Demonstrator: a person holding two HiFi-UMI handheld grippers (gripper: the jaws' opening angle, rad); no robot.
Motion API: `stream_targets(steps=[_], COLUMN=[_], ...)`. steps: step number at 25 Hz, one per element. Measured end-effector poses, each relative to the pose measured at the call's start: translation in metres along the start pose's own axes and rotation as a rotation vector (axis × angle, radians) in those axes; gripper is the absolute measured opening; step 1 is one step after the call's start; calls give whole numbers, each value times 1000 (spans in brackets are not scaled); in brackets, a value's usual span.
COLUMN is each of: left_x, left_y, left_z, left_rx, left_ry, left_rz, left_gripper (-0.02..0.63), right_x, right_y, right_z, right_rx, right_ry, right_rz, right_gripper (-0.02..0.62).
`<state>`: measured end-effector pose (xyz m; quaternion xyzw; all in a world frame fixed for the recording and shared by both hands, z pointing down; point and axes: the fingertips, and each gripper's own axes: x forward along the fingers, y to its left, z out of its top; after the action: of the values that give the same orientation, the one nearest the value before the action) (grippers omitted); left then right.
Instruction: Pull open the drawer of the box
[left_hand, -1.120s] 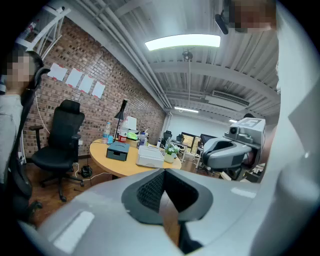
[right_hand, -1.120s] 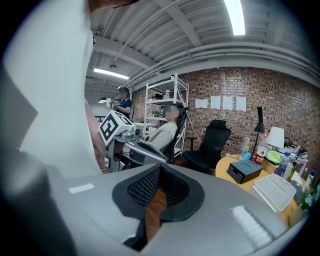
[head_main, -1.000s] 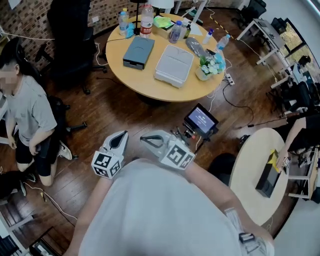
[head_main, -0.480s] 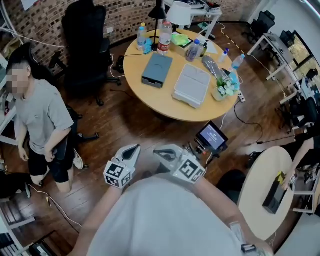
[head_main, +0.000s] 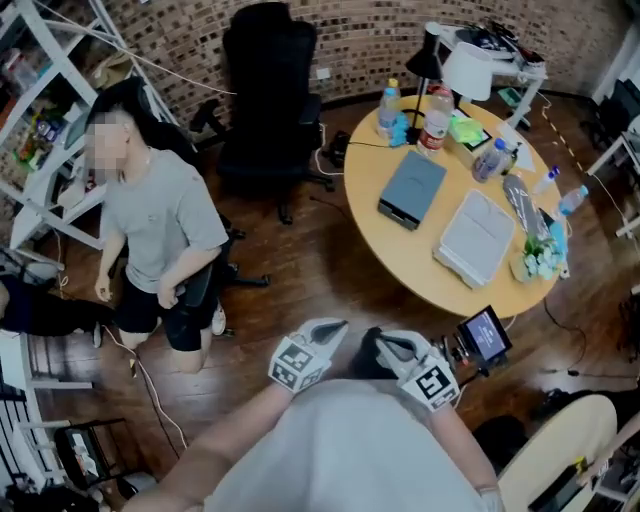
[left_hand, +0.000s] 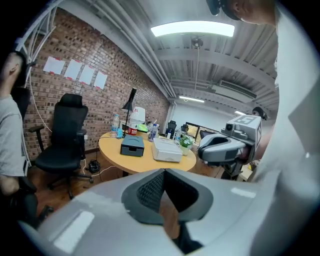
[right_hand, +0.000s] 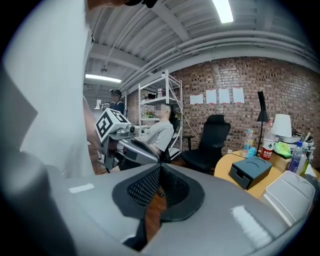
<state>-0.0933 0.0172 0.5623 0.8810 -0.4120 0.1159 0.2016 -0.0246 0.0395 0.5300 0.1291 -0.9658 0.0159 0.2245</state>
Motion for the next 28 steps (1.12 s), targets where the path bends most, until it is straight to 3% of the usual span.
stream_targets(steps=[3, 9, 12, 17, 20, 28], left_x=[27, 92, 102, 106, 131, 164], left_y=[12, 33, 29, 57, 61, 78], left_z=[12, 50, 59, 78, 79, 75], left_rx=[11, 71, 86, 116, 136, 209], left_ry=[40, 29, 36, 59, 81, 157], left_rz=[-9, -44, -73, -38, -24, 11], left_gripper=[5, 5, 6, 5, 5, 5], right_x=[-8, 0, -5, 14, 13, 16], right_y=[-31, -103, -115, -138, -161, -189], right_z=[-2, -12, -9, 20, 14, 5], right_rx=[4, 51, 54, 31, 12, 10], right_ry=[-15, -40, 12, -16, -54, -36], right_rz=[-22, -81, -93, -65, -55, -32], right_gripper=[5, 5, 5, 5, 5, 5])
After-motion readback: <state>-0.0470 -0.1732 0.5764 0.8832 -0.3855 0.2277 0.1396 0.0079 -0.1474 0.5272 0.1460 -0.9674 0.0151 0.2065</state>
